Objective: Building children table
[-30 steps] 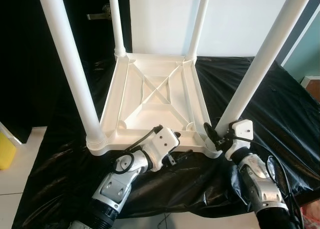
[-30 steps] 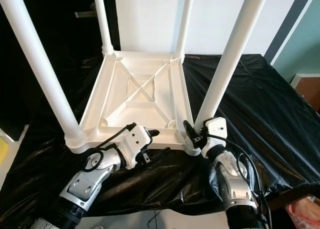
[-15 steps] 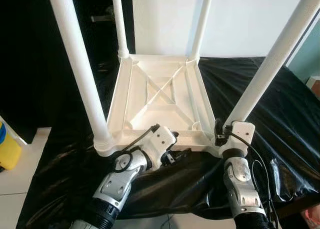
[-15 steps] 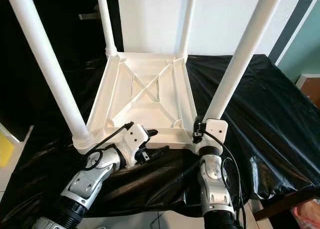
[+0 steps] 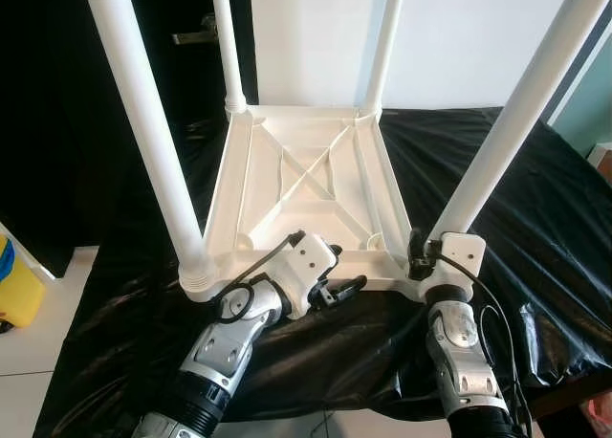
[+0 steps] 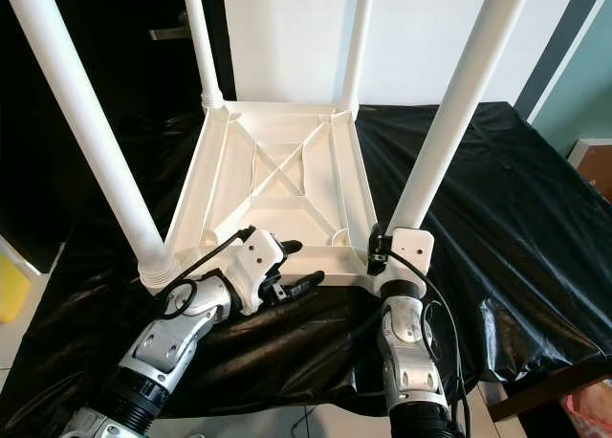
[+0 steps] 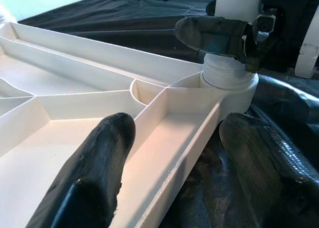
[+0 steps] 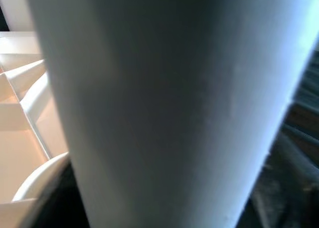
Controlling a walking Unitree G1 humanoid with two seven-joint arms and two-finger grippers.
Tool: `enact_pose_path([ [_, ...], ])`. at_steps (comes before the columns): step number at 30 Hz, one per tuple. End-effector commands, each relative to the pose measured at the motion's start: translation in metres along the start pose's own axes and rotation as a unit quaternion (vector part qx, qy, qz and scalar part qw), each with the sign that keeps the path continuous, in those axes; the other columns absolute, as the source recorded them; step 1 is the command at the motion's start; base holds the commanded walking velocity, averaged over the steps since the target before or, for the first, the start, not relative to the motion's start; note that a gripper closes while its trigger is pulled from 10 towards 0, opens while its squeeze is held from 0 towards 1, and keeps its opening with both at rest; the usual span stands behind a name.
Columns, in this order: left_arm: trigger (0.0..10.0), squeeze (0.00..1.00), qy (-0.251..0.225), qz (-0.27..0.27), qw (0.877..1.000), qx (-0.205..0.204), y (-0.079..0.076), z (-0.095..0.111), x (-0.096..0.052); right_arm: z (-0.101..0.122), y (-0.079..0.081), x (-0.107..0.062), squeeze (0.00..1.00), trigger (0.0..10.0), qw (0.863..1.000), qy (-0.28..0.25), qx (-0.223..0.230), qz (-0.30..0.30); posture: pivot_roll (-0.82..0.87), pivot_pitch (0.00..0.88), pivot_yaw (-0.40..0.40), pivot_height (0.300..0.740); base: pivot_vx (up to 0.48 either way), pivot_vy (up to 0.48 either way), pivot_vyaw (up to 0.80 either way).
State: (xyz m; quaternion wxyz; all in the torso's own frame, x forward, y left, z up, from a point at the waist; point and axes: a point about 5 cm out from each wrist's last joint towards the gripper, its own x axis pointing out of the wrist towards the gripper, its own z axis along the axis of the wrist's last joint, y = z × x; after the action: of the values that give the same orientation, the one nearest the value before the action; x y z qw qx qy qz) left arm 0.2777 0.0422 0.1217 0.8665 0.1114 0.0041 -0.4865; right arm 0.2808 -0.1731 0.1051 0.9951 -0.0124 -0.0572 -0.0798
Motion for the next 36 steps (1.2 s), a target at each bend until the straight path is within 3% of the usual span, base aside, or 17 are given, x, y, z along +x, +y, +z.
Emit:
enact_pose_path([
  [1,10.0,0.0,0.0,0.006,1.0,-0.002,-0.001,-0.002,0.0,0.002,-0.006,0.0,1.0,10.0,0.999,-0.006,0.002,0.032,-0.04,0.0,-0.019,0.74,0.0,0.0,0.0],
  [4,10.0,0.0,0.0,0.005,1.0,-0.003,-0.001,-0.003,-0.001,0.005,-0.008,-0.001,1.0,10.0,0.998,-0.019,-0.007,0.057,-0.04,0.0,-0.019,0.74,0.0,0.0,0.0],
  [5,10.0,0.0,0.0,0.004,1.0,-0.003,-0.001,-0.003,-0.001,0.007,-0.01,-0.002,0.83,10.0,0.997,-0.02,-0.006,0.078,-0.04,0.0,-0.022,0.74,0.0,0.0,0.0],
  [7,10.0,0.0,0.001,0.004,1.0,-0.002,-0.001,-0.004,-0.002,0.007,-0.011,-0.002,0.83,10.0,0.995,-0.019,-0.004,0.094,-0.04,0.0,-0.022,0.74,0.0,0.0,0.0],
  [8,10.0,0.0,0.001,0.004,1.0,-0.002,-0.002,-0.004,-0.002,0.008,-0.013,-0.003,0.0,10.0,0.993,-0.021,-0.007,0.115,-0.04,0.0,-0.024,0.74,0.0,0.0,0.0],
  [10,10.0,0.0,0.001,0.003,1.0,-0.003,-0.002,-0.004,-0.002,0.009,-0.017,-0.003,0.0,10.0,0.988,-0.021,-0.014,0.155,-0.05,0.0,-0.025,0.74,0.0,0.0,0.0],
  [14,10.0,0.0,0.001,0.001,1.0,-0.004,-0.003,-0.004,-0.002,0.01,-0.019,-0.002,0.0,10.0,0.985,-0.019,-0.015,0.17,-0.05,0.0,-0.025,0.74,0.0,0.0,0.0],
  [16,10.0,0.0,0.0,-0.013,1.0,-0.007,-0.007,-0.004,-0.003,0.011,-0.02,-0.001,0.0,10.0,0.971,-0.011,-0.019,0.237,-0.05,0.0,-0.027,0.74,0.0,0.0,0.0],
  [17,10.0,0.0,0.0,-0.013,1.0,-0.007,-0.007,-0.004,-0.003,0.011,-0.02,-0.001,0.0,10.0,0.971,-0.011,-0.019,0.237,-0.05,0.0,-0.027,0.74,0.0,0.0,0.0],
  [19,10.0,0.0,-0.004,-0.048,0.999,-0.009,-0.015,-0.003,-0.006,0.01,-0.02,0.002,0.0,10.0,0.95,0.004,-0.039,0.308,-0.05,0.0,-0.028,0.74,0.0,0.0,0.0],
  [24,10.0,0.0,-0.008,-0.066,0.998,-0.007,-0.017,-0.001,-0.008,0.01,-0.022,0.008,0.0,10.0,0.934,0.015,-0.057,0.352,-0.04,0.0,-0.032,0.74,0.0,0.0,0.0],
  [25,10.0,0.0,-0.008,-0.065,0.998,-0.006,-0.016,-0.001,-0.007,0.01,-0.023,0.011,0.0,0.0,0.933,0.016,-0.061,0.354,-0.04,0.0,-0.038,0.74,0.0,0.0,0.0],
  [36,10.0,0.0,-0.008,-0.051,0.999,-0.001,-0.011,0.0,-0.006,0.003,-0.031,0.011,0.0,0.0,0.929,0.039,-0.068,0.362,-0.03,0.0,-0.053,0.74,0.0,0.0,0.0],
])
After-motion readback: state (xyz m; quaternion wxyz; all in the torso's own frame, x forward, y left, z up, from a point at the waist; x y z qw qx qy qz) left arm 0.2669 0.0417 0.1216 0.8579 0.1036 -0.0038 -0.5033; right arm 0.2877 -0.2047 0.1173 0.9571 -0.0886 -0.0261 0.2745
